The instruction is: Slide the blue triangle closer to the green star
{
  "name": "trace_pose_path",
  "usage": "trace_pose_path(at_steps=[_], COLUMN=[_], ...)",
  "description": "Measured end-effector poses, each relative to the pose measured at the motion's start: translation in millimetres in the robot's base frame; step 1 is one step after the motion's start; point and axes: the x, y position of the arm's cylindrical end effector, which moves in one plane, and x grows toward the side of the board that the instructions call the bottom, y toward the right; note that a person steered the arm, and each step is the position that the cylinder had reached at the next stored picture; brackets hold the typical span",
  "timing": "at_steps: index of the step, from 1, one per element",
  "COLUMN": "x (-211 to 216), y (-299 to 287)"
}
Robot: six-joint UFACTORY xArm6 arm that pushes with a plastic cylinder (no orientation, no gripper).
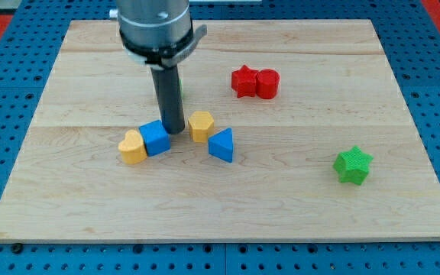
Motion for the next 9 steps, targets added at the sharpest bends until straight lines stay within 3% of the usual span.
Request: trace_pose_path(at_steps=[1,3,9], x=[30,38,-27], y=[16,67,96])
